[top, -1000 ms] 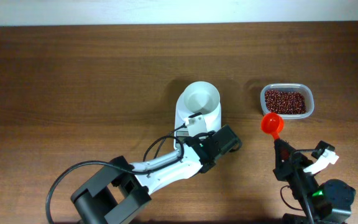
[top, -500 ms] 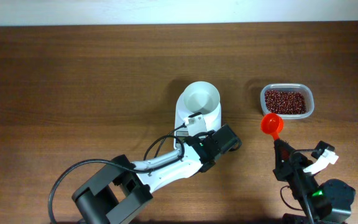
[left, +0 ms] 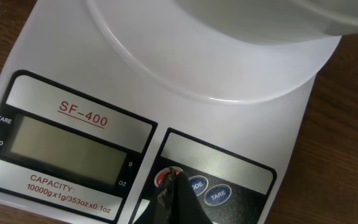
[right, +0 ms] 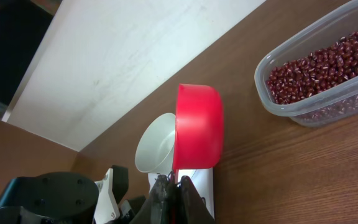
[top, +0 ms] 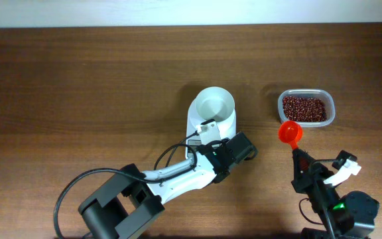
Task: Scoop and weigh 50g on scale
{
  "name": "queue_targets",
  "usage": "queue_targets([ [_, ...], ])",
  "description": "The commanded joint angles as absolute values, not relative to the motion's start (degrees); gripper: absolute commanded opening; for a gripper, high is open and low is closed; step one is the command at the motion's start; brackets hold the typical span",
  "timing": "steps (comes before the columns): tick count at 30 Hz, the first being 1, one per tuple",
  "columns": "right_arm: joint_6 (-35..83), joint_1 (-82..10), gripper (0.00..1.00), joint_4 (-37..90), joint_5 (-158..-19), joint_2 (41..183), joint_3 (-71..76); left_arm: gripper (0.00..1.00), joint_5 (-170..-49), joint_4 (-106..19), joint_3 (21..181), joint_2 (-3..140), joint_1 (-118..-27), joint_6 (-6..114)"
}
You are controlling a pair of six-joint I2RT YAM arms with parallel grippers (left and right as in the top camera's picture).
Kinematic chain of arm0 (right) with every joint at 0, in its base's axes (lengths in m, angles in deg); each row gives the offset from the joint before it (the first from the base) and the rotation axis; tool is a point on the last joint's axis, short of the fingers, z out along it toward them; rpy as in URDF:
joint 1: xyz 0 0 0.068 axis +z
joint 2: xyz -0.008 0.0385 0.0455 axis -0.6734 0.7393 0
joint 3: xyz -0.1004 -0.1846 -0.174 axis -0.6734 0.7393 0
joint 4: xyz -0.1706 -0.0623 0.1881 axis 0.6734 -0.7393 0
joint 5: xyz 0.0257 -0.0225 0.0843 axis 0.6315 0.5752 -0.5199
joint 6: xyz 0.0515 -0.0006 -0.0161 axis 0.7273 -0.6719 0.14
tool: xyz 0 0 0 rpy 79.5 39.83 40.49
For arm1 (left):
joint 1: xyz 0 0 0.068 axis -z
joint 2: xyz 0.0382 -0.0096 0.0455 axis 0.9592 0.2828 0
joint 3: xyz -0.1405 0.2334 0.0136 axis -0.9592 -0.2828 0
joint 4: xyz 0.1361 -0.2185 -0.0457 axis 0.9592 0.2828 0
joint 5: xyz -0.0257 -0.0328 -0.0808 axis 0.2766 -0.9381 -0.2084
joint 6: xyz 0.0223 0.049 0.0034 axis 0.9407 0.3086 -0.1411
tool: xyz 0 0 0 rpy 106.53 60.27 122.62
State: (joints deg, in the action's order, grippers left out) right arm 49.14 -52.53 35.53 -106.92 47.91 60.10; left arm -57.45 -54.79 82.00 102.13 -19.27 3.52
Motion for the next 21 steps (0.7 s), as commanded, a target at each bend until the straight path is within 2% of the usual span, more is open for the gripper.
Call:
queue_targets([
  [1,49.4,-52.9,0.04,35.7,-106.2,47.5,59.2,0.00,-56.6,-54.8,82.0,103.5,-19.5,2.9],
  [21,49.4,-52.9,0.04,35.7,-106.2,47.5,59.2,0.00,-58.6,-55.6,82.0,105.0,-21.1,2.2],
])
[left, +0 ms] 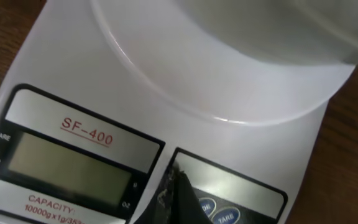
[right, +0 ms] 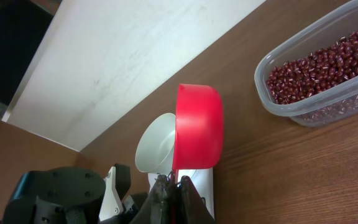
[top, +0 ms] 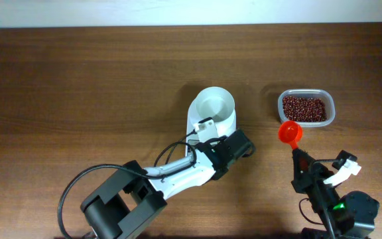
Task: Scoop and weigh 50g on scale
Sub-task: 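Retract the left arm away from the scale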
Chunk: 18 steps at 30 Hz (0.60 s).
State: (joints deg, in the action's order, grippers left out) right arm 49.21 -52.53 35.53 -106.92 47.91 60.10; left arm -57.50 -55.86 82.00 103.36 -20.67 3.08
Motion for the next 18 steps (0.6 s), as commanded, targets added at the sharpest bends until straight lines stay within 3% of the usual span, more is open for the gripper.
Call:
queue_targets([
  [1,49.4,-52.9,0.04,35.7,-105.9,47.5,59.2,0.00,-59.2,-55.6,82.0,105.0,-21.1,2.3],
  [18,49.4,-52.9,0.04,35.7,-105.4,47.5,59.2,0.00,-68.8,-51.7,82.1,104.6,-21.3,2.9],
])
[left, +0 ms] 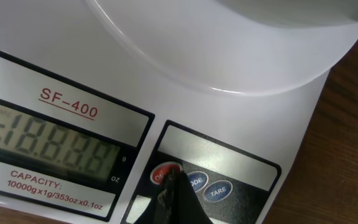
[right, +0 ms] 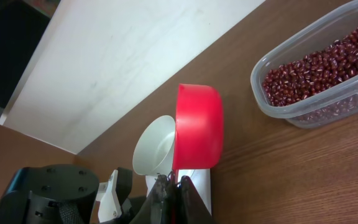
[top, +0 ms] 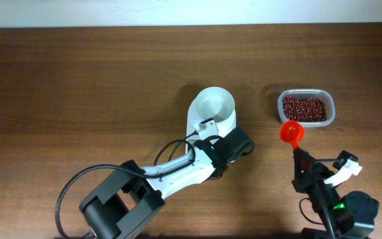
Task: Scoop and weigh 50g on scale
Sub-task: 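Retract the left arm away from the scale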
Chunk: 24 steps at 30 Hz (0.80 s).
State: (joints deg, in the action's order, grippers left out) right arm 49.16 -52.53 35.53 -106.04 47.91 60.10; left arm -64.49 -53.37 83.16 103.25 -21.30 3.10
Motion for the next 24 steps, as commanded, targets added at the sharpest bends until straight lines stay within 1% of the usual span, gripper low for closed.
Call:
queue_targets([
  [1,49.4,-52.9,0.04,35.6,-105.3,47.5,59.2,0.00,-68.6,-51.1,82.1,104.0,-21.7,3.0],
  [4,49.4,-52.9,0.04,35.5,-105.3,47.5,59.2,0.00,-67.8,-44.9,82.2,98.9,-23.7,3.0],
  [5,49.4,-52.9,0.04,35.5,-105.3,47.5,59.2,0.00,-67.8,-40.8,82.2,95.3,-24.4,3.0],
  [6,49.4,-52.9,0.04,35.5,-105.3,47.5,59.2,0.00,-67.7,-37.0,82.2,91.0,-24.8,4.8],
  [8,49.4,-52.9,0.04,35.5,-105.3,47.5,59.3,0.00,-65.4,-33.1,82.2,84.1,-25.1,9.3],
  [9,49.4,-52.9,0.04,35.6,-105.1,47.5,59.3,0.11,-62.5,-31.5,82.2,79.8,-25.3,10.9],
  [10,49.4,-52.9,0.04,35.6,-104.4,47.6,59.4,0.28,-58.0,-29.5,82.2,75.2,-25.7,12.2],
  [12,49.4,-52.9,0.04,36.6,-103.8,47.6,59.4,0.57,-46.8,-25.8,82.2,66.0,-26.7,13.2],
  [13,49.4,-52.9,0.04,37.8,-103.8,47.6,59.4,0.82,-41.2,-24.3,82.2,62.4,-27.3,13.2],
  [14,49.4,-52.9,0.04,39.3,-103.5,47.6,59.4,0.99,-33.8,-22.0,82.2,58.2,-27.8,13.2],
  [15,49.4,-52.9,0.04,40.4,-102.7,47.7,59.4,0.99,-32.0,-19.8,82.2,55.8,-28.1,13.1],
  [17,49.6,-52.9,0.04,42.5,-100.0,48.3,59.4,0.99,-33.9,-18.6,82.2,50.4,-28.2,13.3],
  [18,49.6,-52.9,0.04,43.6,-99.7,48.9,59.4,0.99,-33.0,-18.9,82.2,49.4,-28.3,15.9],
  [19,49.5,-52.9,0.04,45.4,-99.8,50.3,59.4,0.99,-33.1,-21.8,82.2,48.0,-29.3,28.8],
  [20,49.3,-52.9,0.04,46.3,-99.8,51.3,59.4,0.99,-37.2,-25.0,82.8,47.0,-30.7,43.5],
  [21,48.2,-52.9,0.04,47.1,-100.0,52.9,59.4,0.99,-44.3,-27.1,84.1,46.3,-32.6,57.7],
  [22,46.2,-52.9,0.04,47.9,-101.1,54.2,59.3,0.99,-52.4,-26.9,86.8,46.0,-35.1,67.3],
  [23,44.6,-52.9,0.04,48.3,-102.0,55.8,59.2,0.99,-61.1,-25.5,90.3,45.9,-38.0,74.0],
  [24,44.5,-52.9,0.04,48.3,-102.3,57.8,58.9,0.99,-68.6,-23.9,93.7,45.9,-40.6,78.0],
])
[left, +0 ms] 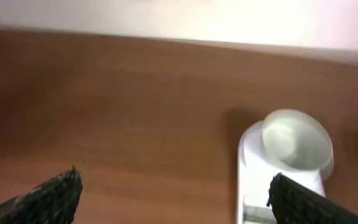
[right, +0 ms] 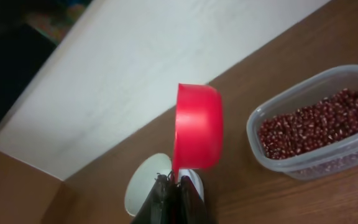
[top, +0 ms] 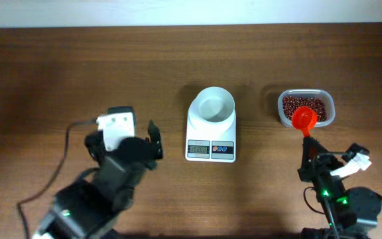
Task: Scoop and weigh 50g on scale
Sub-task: 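Retract the left arm away from the scale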
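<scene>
A white digital scale (top: 211, 141) sits mid-table with an empty white bowl (top: 215, 106) on its platform; the bowl (left: 297, 142) also shows in the left wrist view. Its display (top: 198, 149) is too small to read. A clear tub of red beans (top: 305, 106) stands to the right. My right gripper (top: 308, 145) is shut on the handle of a red scoop (top: 304, 118), whose cup hangs over the tub's near rim with no beans showing in it. The right wrist view shows scoop (right: 197, 134) and tub (right: 319, 130). My left gripper (top: 156, 147) is left of the scale, fingers (left: 48, 196) wide open.
Brown wooden table (top: 78, 66); a pale wall runs along its far edge (top: 178, 12). The left arm's body and cable (top: 105, 179) fill the near left. The right arm's base (top: 347, 206) sits at the near right.
My left gripper has left the scale's buttons, now sits well to the left of the scale and has opened. The right gripper has carried the scoop farther away, over the tub's near rim.
My left gripper, shut, had its tip at the scale's red button with the display blank at the first two moments. Then the display lit with all digits. Now that arm is back and open. The right gripper held the scoop near the tub throughout, now over it.
</scene>
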{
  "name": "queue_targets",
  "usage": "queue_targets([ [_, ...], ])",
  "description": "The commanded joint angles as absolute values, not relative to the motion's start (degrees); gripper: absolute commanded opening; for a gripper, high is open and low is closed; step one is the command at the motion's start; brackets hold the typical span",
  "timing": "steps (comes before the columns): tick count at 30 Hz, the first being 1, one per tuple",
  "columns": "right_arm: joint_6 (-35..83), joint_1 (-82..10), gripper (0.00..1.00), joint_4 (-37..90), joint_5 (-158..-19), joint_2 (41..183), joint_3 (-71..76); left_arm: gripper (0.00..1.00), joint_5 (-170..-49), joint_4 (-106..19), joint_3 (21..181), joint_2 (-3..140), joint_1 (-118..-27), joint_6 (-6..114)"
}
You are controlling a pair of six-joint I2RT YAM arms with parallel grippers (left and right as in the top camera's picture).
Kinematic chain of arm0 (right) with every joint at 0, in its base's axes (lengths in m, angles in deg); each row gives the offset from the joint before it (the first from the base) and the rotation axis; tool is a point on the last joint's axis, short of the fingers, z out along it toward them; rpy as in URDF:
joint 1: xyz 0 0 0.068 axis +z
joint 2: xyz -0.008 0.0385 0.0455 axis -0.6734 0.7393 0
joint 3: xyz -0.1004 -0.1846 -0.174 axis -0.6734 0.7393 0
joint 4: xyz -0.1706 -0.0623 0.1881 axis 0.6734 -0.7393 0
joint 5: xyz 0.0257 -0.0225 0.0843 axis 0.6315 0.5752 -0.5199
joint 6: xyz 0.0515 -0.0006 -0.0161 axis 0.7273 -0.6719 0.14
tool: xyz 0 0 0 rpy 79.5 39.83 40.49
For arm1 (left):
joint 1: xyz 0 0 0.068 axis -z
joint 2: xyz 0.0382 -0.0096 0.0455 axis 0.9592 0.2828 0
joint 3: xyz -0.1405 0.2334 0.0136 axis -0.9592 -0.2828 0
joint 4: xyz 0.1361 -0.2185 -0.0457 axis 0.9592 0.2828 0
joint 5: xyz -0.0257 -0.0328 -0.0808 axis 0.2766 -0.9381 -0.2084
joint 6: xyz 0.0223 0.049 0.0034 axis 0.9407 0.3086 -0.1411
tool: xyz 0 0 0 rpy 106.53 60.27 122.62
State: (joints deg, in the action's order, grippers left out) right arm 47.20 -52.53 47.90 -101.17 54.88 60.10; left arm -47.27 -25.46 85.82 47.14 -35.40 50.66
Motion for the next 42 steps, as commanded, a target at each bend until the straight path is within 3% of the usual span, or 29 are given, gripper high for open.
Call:
queue_targets([
  [1,43.8,-52.9,0.04,48.3,-103.4,59.8,58.4,0.99,-78.5,-21.8,97.0,45.9,-44.0,83.1],
  [6,34.3,-52.9,0.04,40.4,-107.8,69.7,50.6,0.99,-80.3,-14.6,98.0,45.7,-48.1,81.5],
  [9,27.5,-52.9,0.04,31.5,-108.6,74.8,43.0,0.99,-91.4,-13.6,97.8,47.9,-48.1,94.8],
  [15,15.9,-52.9,0.04,12.6,-108.4,81.6,30.5,0.99,-99.5,-13.3,97.9,50.9,-49.5,101.3],
  [18,15.9,-52.9,0.04,11.8,-108.4,81.4,30.5,0.99,-106.1,-11.2,98.1,52.6,-55.4,106.4],
  [22,15.9,-52.9,0.04,11.8,-106.9,81.4,30.5,0.99,-123.2,-5.2,98.6,58.0,-72.3,117.9],
  [25,15.9,-52.9,0.04,11.5,-106.9,81.4,30.5,0.99,-123.3,-3.7,98.5,63.5,-76.2,120.8],
  [28,15.9,-52.9,0.04,11.5,-106.9,81.4,30.5,0.99,-127.4,-1.3,98.3,67.6,-76.1,133.0],
  [36,15.9,-52.9,0.04,11.3,-106.9,81.4,30.5,0.99,-125.5,-4.0,98.3,69.4,-76.0,132.9],
  [42,16.6,-52.9,0.04,11.4,-106.9,81.4,30.5,0.99,-112.3,-9.0,98.3,69.4,-70.4,124.0],
])
